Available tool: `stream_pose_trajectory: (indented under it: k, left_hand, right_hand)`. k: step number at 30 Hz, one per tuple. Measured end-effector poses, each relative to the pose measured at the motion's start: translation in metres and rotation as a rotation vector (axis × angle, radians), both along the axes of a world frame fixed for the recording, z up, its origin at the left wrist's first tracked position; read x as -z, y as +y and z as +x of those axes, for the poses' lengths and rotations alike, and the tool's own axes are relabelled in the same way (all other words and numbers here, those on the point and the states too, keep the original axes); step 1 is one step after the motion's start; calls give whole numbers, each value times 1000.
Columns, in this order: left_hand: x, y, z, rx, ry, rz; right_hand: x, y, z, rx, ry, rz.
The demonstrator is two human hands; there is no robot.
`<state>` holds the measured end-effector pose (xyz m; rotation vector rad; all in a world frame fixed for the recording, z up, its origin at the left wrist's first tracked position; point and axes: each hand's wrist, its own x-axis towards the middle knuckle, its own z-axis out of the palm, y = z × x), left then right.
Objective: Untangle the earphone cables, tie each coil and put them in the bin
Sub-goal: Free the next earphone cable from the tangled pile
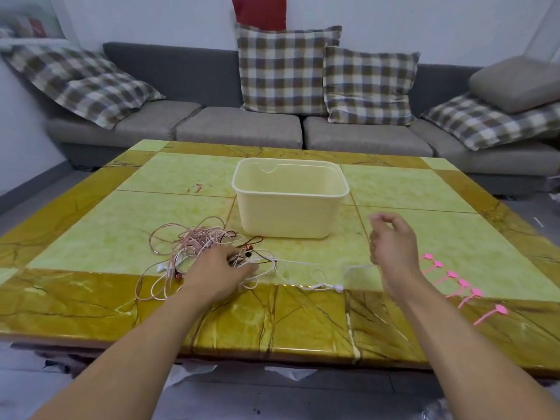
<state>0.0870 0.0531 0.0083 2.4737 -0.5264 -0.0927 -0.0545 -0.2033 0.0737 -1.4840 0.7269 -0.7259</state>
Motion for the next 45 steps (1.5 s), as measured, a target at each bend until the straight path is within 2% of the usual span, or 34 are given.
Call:
stream_pose_trajectory:
  k: [2, 5, 7, 9, 10, 12, 15, 18, 21, 27, 31, 39, 42, 45]
  left_hand:
    - [-1, 2, -3, 4, -14, -8]
    - [0, 1, -8, 28, -24, -59]
    - [0, -1, -9, 30, -24, -68]
    - [-1, -4, -11, 24, -25, -73]
    - [-1, -6, -12, 26, -20, -85]
    - [-3, -9, -16, 61, 14, -144]
    - [-6, -9, -20, 157, 162, -292]
    - [-10, -3, -21, 173, 235, -324]
    - [-6, 4, -13, 110, 192, -262]
    - [-3, 7, -8, 30, 66, -223]
    - [-4, 6, -8, -14, 14, -219]
    - [-1, 12, -4, -85, -22, -117]
    - [1, 14, 0, -149, -17, -164]
    - [0, 18, 3, -280, -33, -221]
  right_hand:
    - [5, 5, -2, -141, 219, -301]
    - [15, 18, -1, -369, 477, -539]
    - [23, 27, 2, -430, 662, -794]
    - [23, 38, 7, -411, 688, -1011]
    - [20, 45, 9, -421, 647, -1039]
    - [17, 59, 14, -499, 624, -1002]
    - [25, 71, 18, -581, 717, -983]
    - [24, 62, 21, -563, 592, -760]
    - [16, 46, 21, -515, 410, -554]
    - [22, 38, 15, -493, 245, -202]
    - [12, 38, 14, -397, 83, 49]
    - [5, 33, 13, -259, -67, 259]
    - [3, 29, 16, -179, -177, 415]
    - [1, 22, 17, -74, -295, 469]
